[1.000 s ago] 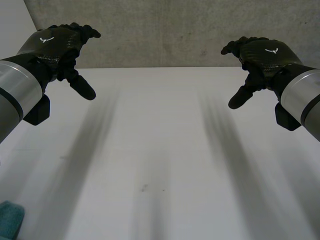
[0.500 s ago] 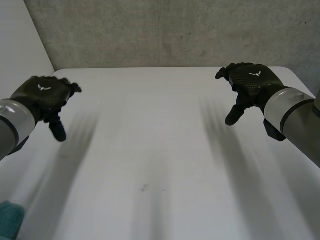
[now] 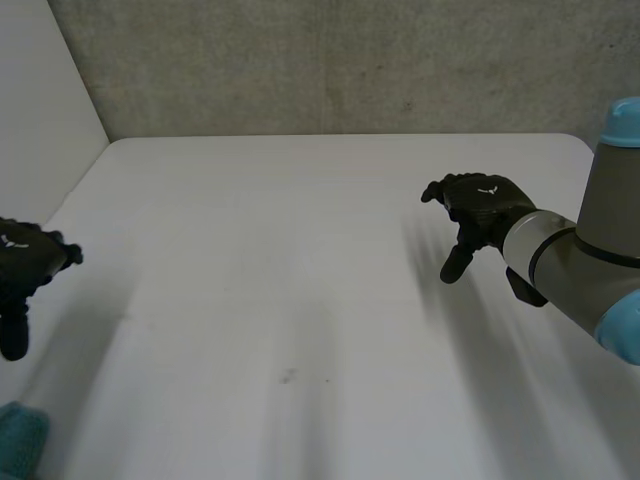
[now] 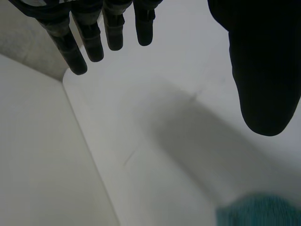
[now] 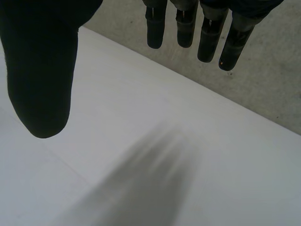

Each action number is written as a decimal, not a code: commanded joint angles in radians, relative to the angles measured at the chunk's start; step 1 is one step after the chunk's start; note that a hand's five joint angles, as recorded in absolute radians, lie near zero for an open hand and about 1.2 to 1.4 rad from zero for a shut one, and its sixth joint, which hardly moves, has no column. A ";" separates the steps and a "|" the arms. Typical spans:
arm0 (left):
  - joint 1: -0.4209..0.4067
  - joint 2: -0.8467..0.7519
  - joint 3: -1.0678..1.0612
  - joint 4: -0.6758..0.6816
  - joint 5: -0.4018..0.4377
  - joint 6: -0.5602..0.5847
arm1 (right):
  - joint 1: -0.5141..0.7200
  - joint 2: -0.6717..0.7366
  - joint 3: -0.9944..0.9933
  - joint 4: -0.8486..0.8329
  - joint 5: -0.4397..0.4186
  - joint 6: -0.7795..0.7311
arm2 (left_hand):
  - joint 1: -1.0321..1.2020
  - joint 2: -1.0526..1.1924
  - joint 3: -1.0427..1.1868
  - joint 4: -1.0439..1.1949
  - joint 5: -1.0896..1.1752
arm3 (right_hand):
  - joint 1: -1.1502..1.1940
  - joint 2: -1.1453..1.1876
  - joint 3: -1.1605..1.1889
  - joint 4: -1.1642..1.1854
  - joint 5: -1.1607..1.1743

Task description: Fold the laundry

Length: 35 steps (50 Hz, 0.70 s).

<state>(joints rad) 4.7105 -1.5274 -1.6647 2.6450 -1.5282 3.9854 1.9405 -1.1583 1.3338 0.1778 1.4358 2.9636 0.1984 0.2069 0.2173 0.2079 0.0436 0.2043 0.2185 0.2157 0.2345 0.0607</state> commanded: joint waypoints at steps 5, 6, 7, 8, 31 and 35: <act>0.126 0.050 -0.058 -0.083 0.006 0.109 | 0.000 0.022 0.001 0.000 0.000 -0.011 | 0.036 0.027 0.017 0.026 0.016 | -0.030 -0.044 -0.041 -0.060 -0.061; 0.134 0.050 -0.061 -0.083 0.006 0.110 | 0.002 0.023 0.001 0.000 0.000 -0.012 | 0.036 0.027 0.017 0.026 0.016 | -0.030 -0.044 -0.041 -0.060 -0.061; 0.151 0.050 -0.066 -0.083 0.006 0.115 | 0.002 0.025 0.001 0.000 0.000 -0.012 | 0.041 0.033 0.023 0.032 0.022 | -0.030 -0.044 -0.041 -0.060 -0.061; 0.158 0.050 -0.069 -0.083 0.006 0.121 | 0.002 0.026 0.001 0.000 0.000 -0.012 | 0.050 0.042 0.031 0.041 0.030 | -0.030 -0.044 -0.041 -0.060 -0.061; 0.264 0.053 -0.150 -0.094 0.006 0.210 | 0.026 0.057 0.001 0.000 0.003 -0.014 | 0.161 0.153 0.142 0.152 0.142 | -0.030 -0.044 -0.041 -0.060 -0.061; 0.278 0.061 -0.153 -0.118 0.008 0.208 | 0.028 0.058 0.001 0.000 0.003 -0.014 | 0.180 0.171 0.161 0.170 0.160 | -0.030 -0.044 -0.041 -0.060 -0.061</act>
<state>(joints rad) 4.9662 -1.4775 -1.8109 2.5553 -1.5215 4.1939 1.9620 -1.1071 1.3353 0.1770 1.4383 2.9499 0.2625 0.2649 0.2585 0.2630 0.0907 0.2043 0.2185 0.2157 0.2343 0.0607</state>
